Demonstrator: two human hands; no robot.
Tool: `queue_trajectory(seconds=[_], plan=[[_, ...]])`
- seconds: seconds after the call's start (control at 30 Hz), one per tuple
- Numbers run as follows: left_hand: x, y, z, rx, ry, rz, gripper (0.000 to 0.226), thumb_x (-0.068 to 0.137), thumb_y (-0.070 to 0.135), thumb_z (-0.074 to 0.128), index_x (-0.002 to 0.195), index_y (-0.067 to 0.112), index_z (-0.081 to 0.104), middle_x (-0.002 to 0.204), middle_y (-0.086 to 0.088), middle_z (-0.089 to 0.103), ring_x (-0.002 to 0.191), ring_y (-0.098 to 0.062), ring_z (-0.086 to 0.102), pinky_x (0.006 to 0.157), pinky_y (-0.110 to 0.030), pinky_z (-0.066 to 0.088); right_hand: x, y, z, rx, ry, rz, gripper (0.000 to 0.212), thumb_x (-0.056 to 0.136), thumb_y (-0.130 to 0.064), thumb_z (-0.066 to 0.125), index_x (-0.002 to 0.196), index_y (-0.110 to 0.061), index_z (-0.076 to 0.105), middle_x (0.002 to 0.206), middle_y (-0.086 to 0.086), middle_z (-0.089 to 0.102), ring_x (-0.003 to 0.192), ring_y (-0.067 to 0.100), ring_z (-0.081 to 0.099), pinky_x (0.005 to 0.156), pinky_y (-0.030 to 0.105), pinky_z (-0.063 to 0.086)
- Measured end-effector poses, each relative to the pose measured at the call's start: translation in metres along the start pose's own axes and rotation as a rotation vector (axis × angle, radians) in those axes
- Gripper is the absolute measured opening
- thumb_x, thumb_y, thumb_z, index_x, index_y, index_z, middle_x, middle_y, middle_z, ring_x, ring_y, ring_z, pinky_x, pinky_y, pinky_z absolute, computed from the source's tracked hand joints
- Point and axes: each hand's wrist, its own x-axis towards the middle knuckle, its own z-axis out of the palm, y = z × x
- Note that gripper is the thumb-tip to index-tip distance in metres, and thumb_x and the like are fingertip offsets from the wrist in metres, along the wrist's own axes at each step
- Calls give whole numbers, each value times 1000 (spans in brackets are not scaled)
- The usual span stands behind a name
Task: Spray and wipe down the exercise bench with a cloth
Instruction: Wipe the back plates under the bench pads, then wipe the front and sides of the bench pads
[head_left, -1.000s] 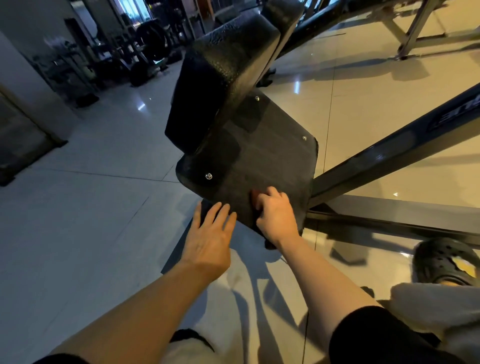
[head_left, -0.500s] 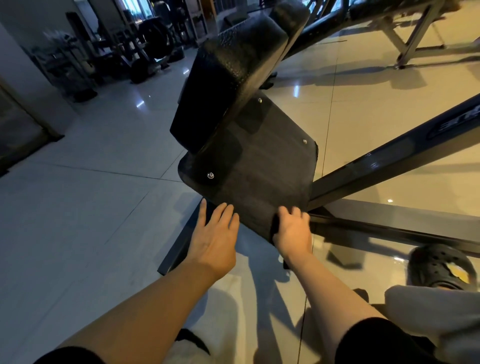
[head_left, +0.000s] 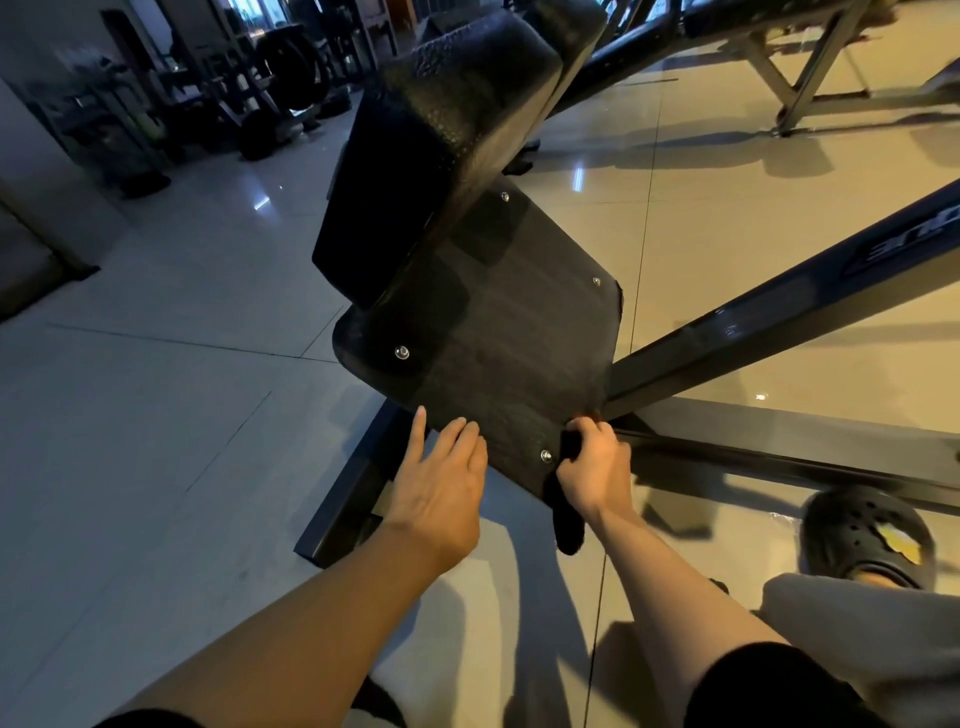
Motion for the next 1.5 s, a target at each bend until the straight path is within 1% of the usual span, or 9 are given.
queue_trajectory(seconds=[0.2,0.43,0.57,0.7,0.97,1.13,1.27,1.4,1.5], plan=[[7,12,-8,-84,79,37,70,98,29,48,153,10,8,161,-10,9,149,-25,1,119,-51,-7,5,-23,-21,181,168,39,35,84,6,56,110,-14,65,112,4,63,110,25,54,94,37,49],[15,45,-108,-1326,271,-42,61,103,34,37,155,23,7,155,-5,27,140,-23,31,111,-36,31,-38,-85,-131,948,111,75,44,77,13,42,109,-13,58,96,9,62,88,19,60,76,31,53],[-9,60,-160,-1564,385,64,50,101,28,47,147,26,31,142,-2,45,129,-19,45,101,-28,41,-79,-105,-200,941,189,13,34,77,13,44,100,-12,50,87,8,52,76,17,52,61,24,44],[-37,72,-213,-1609,562,186,26,94,22,60,116,24,47,113,1,55,105,-15,55,71,-12,43,-116,-111,-253,763,466,-130,28,78,6,56,95,-16,50,95,12,57,86,24,56,72,29,47],[-96,85,-325,-1720,810,489,23,96,28,57,118,26,50,106,10,57,101,-9,55,83,-21,47,-175,-150,-338,455,883,-558,23,87,-12,59,100,-30,62,105,-15,60,102,-3,55,84,8,42],[-105,93,-378,-1672,754,749,27,98,28,52,126,25,51,122,1,59,112,-13,56,96,-35,51,-181,-159,-372,326,991,-611,58,85,0,61,135,-29,51,133,-10,54,127,9,48,106,34,43],[-98,102,-407,-1507,783,863,31,96,20,56,128,21,55,117,0,64,110,-12,58,99,-33,47,-174,-154,-408,140,1122,-518,54,84,-1,56,134,-19,56,127,2,55,121,14,51,104,42,45],[-82,109,-435,-1425,913,962,33,96,16,55,129,15,56,121,-4,61,113,-17,57,103,-35,44,-163,-162,-448,14,1322,-520,45,88,1,60,130,-14,59,116,9,50,103,6,47,94,18,45],[-61,113,-453,-1328,1027,939,37,95,9,54,131,14,53,127,-2,54,119,-13,50,98,-15,32,-149,-177,-487,-116,1472,-531,45,89,1,59,133,-11,57,127,16,48,114,8,43,99,9,35]])
